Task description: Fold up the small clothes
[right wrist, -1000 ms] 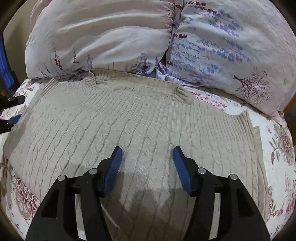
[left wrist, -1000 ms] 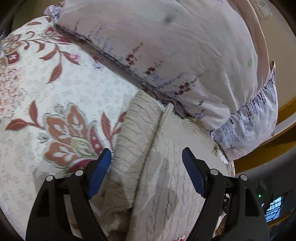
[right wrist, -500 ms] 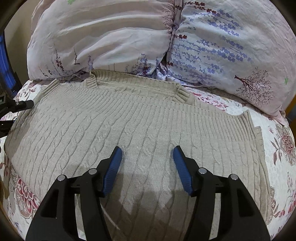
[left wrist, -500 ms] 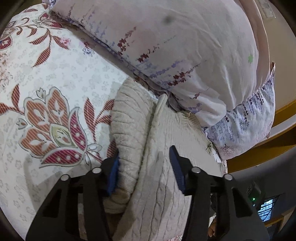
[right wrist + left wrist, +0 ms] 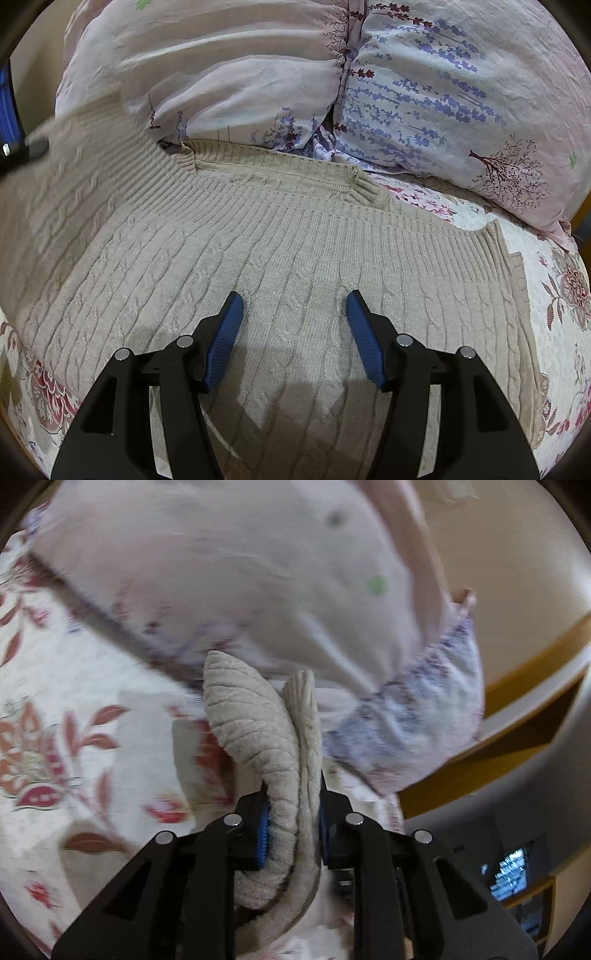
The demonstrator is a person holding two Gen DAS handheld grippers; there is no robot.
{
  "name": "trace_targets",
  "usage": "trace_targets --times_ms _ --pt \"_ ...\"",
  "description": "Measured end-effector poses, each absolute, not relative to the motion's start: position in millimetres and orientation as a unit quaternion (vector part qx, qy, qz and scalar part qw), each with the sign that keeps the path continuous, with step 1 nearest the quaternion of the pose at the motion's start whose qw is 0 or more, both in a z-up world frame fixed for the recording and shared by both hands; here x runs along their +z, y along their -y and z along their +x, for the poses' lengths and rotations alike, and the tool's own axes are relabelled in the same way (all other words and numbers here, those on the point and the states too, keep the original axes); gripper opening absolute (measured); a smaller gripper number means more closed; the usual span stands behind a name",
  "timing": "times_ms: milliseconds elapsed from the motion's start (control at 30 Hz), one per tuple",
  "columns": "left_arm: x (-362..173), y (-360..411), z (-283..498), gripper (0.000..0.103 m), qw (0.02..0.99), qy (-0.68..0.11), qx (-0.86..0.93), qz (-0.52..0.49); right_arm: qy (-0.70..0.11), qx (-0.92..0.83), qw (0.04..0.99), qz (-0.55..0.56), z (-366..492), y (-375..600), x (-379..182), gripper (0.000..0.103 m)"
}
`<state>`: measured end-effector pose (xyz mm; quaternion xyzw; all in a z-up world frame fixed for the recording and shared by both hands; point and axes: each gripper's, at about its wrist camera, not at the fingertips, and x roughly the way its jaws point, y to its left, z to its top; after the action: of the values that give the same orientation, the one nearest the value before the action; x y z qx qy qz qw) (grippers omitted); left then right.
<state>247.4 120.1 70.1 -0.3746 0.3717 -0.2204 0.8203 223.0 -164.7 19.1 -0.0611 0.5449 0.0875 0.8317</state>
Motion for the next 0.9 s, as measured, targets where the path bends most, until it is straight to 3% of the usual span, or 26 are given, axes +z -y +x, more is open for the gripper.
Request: trace_targets --times_ms 167,500,733,900 --pt "85 -82 252 0.019 0.811 -0.361 -0.265 -0.377 -0.542 0.091 0.833 -0.068 224 165 19 0.061" --pt "103 9 264 0.018 0.786 -0.365 -0.342 -0.363 -0.506 0.052 0.858 0.07 197 269 68 0.066" --pt "65 115 273 0.019 0.754 -0.419 -0.38 -0.335 -0.497 -0.019 0.853 0.157 179 354 72 0.066" --pt "33 170 272 0.03 0.707 -0.475 -0.417 -0.318 -0.502 -0.031 0.837 0.217 171 390 64 0.066"
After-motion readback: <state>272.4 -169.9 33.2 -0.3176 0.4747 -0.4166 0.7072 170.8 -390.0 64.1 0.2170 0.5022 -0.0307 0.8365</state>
